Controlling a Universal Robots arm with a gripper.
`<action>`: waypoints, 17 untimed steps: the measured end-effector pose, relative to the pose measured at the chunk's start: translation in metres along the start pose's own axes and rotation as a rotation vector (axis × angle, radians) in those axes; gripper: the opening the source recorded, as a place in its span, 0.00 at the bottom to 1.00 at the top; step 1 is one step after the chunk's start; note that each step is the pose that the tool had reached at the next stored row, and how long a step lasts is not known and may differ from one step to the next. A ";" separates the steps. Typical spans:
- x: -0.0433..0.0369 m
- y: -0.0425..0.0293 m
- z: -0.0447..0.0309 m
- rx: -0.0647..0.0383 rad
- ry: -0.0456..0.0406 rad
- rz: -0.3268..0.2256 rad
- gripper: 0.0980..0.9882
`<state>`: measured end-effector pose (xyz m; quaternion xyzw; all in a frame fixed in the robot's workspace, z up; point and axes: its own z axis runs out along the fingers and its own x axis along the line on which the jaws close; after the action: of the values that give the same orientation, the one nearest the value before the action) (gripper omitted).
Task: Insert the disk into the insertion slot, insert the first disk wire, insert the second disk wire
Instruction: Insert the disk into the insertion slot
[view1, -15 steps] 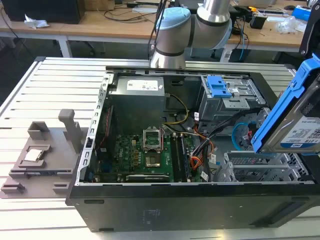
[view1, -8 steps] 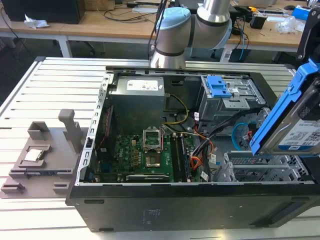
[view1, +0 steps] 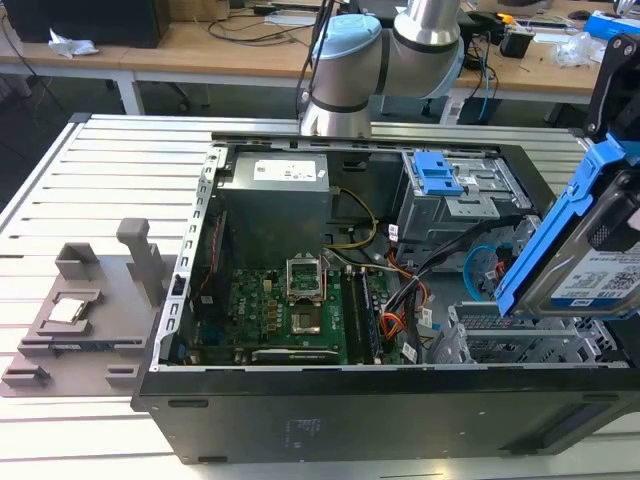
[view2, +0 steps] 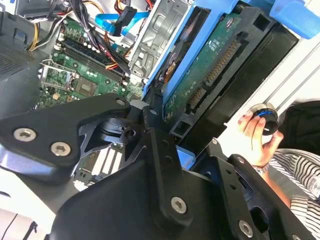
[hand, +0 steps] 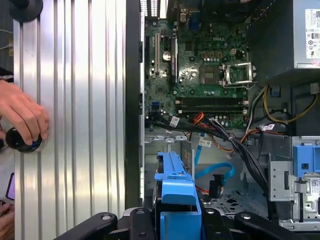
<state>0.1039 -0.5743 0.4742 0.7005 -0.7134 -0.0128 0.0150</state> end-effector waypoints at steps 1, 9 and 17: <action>0.0000 -0.0001 0.0030 0.000 0.0000 0.000 0.30; 0.0000 0.0000 0.0109 0.000 -0.0001 0.000 0.30; 0.0000 0.0000 0.0193 0.000 -0.0001 0.000 0.30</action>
<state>0.1031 -0.5743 0.4550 0.7005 -0.7134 -0.0129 0.0150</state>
